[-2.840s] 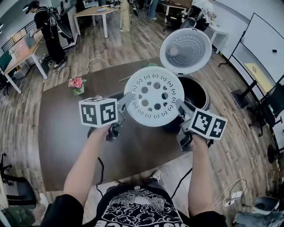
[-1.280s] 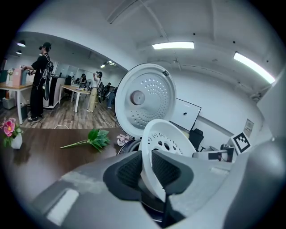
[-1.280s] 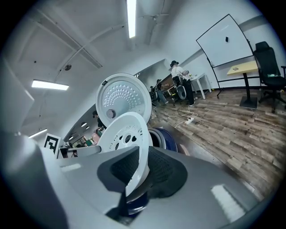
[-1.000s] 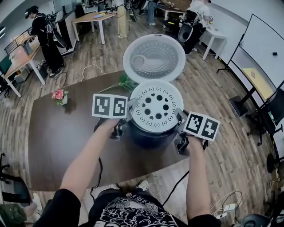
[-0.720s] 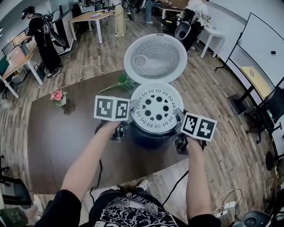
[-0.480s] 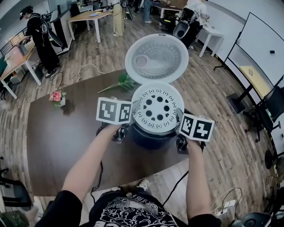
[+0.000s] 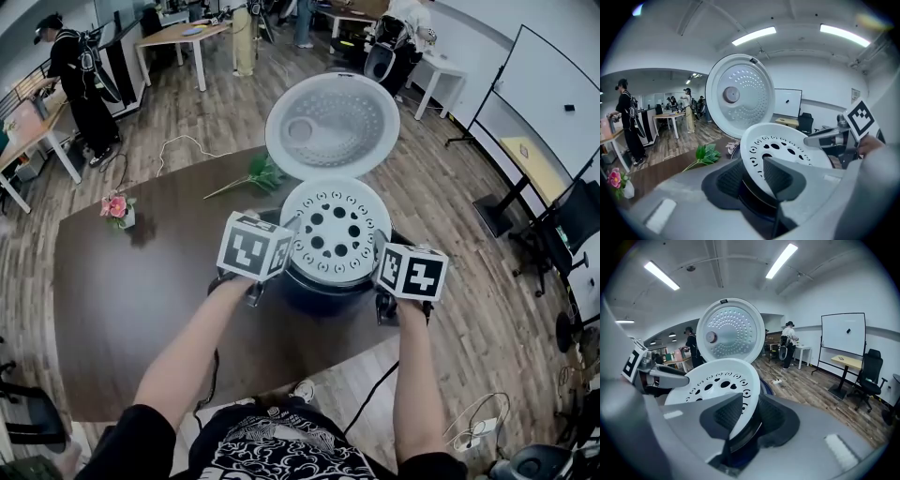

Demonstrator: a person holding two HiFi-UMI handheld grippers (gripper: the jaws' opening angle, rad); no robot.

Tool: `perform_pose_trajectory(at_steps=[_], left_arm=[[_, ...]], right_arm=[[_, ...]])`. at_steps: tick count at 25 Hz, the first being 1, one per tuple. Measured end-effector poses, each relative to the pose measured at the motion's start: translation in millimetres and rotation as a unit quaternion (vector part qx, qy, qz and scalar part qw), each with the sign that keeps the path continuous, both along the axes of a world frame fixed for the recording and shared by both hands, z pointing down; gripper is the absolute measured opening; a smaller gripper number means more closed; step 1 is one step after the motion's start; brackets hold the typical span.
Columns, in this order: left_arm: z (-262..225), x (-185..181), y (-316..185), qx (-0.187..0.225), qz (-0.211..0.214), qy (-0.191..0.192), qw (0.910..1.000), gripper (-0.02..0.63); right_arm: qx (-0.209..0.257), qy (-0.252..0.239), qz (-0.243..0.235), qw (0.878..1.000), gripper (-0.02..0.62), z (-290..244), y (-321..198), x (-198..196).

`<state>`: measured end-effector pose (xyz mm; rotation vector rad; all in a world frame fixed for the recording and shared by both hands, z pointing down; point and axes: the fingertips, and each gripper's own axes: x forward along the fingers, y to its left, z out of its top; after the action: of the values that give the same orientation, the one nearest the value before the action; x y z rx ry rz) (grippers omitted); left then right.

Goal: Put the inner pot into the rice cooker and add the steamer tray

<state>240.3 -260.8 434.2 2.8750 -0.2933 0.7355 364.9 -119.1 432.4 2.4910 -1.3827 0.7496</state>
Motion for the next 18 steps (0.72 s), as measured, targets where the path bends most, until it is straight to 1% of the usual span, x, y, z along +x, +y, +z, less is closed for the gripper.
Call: perform_pose_trajectory(at_steps=[7, 11, 18], left_arm=[[2.4, -1.4, 1.2, 0.01, 0.005, -0.011, 0.9999, 0.141], [1.6, -4.5, -3.3, 0.017, 0.004, -0.009, 0.9998, 0.143], [-3.8, -7.9, 1.4, 0.014, 0.008, -0.001, 0.9999, 0.143]], right_arm=[[-0.002, 0.008, 0.002, 1.0, 0.112, 0.2, -0.1, 1.3], [0.003, 0.008, 0.002, 1.0, 0.131, -0.5, -2.7, 0.9], [-0.009, 0.038, 0.005, 0.999, 0.135, -4.6, 2.9, 1.5]])
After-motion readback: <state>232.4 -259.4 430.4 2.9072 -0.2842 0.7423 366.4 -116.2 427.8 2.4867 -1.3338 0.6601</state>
